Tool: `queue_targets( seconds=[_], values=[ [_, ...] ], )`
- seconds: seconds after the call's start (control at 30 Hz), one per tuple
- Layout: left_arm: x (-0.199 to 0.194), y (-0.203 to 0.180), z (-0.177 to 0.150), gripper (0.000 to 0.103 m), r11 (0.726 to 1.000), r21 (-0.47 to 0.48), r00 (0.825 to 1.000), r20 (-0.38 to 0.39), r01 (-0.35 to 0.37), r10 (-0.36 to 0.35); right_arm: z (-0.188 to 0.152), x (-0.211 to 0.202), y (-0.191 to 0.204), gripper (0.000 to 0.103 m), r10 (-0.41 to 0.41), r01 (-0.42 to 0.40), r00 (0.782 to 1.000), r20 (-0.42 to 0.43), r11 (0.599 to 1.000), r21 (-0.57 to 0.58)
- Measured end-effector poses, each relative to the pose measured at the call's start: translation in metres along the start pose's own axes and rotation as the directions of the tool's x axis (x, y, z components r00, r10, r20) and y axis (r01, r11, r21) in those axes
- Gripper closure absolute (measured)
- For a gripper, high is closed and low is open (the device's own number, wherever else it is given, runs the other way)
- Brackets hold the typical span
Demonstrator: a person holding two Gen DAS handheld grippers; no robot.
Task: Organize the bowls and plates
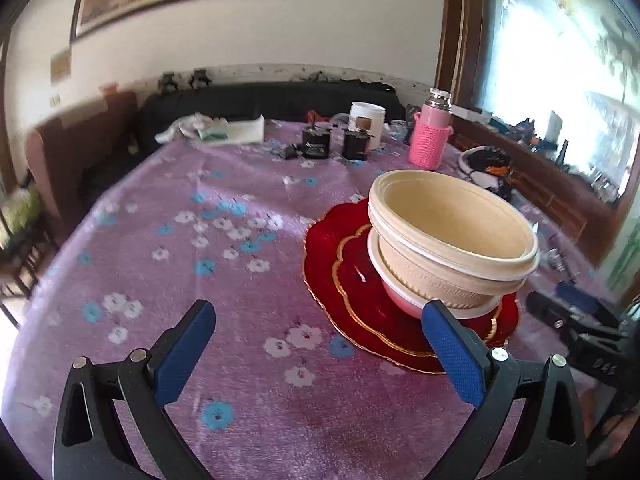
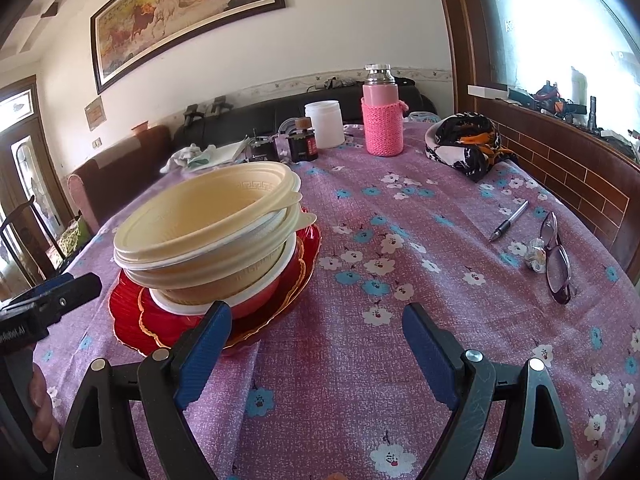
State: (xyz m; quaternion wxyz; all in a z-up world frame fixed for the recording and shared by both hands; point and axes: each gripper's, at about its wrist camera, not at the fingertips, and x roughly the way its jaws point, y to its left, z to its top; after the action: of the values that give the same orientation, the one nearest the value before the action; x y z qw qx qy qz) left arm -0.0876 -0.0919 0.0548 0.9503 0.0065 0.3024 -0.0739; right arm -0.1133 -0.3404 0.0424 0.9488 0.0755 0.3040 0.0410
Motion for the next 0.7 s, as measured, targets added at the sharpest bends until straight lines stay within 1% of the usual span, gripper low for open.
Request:
queue_targets(
  seconds=[0.07,0.1,0.13,0.17,0.2,0.3,0.33,0.6,0.7],
  values=[
    [-0.006,-0.007,-0.002,0.0,0.996,0.037,0.996,0.04,-0.076,0.074,0.0,-0.001,0.0,0.013,0.002,-0.002,1.0,0.003,1.0,0.001],
    [-0.01,-0.01,-0.004,0.0,0.987,0.04,0.986,0.066,-0.156,0.154,0.0,-0.001,0.0,0.013,0.004,-0.004,1.0,0.002,1.0,0.001],
    [-0.012,-0.012,-0.005,0.0,0.98,0.039,0.978,0.082,-0.194,0.191,0.0,-0.001,0.001,0.013,0.006,-0.006,1.0,0.002,1.0,0.0],
    [-0.013,-0.014,-0.005,0.0,0.975,0.045,0.973,0.093,-0.217,0.212,0.0,-0.001,0.001,0.013,0.008,-0.008,1.0,0.003,1.0,-0.001],
    [-0.012,-0.015,-0.005,0.0,0.973,0.056,0.972,0.086,-0.223,0.218,0.0,-0.001,0.001,0.013,0.01,-0.01,1.0,0.005,1.0,-0.002],
    [-0.005,-0.015,-0.005,0.0,0.978,0.08,0.981,0.038,-0.194,0.192,-0.001,-0.002,0.0,0.013,0.018,-0.018,1.0,0.011,1.0,-0.001],
    [-0.003,-0.015,-0.004,0.0,0.977,0.086,0.98,0.028,-0.197,0.195,-0.001,-0.002,0.0,0.013,0.02,-0.02,1.0,0.013,1.0,0.0],
    [0.0,-0.01,-0.004,0.0,0.97,0.08,0.973,0.01,-0.229,0.229,-0.001,-0.004,0.0,0.013,0.025,-0.025,1.0,0.015,1.0,0.002],
    [-0.001,-0.011,-0.004,0.0,0.966,0.086,0.97,0.015,-0.243,0.243,-0.001,-0.004,0.001,0.013,0.022,-0.022,1.0,0.014,1.0,0.002]
  ],
)
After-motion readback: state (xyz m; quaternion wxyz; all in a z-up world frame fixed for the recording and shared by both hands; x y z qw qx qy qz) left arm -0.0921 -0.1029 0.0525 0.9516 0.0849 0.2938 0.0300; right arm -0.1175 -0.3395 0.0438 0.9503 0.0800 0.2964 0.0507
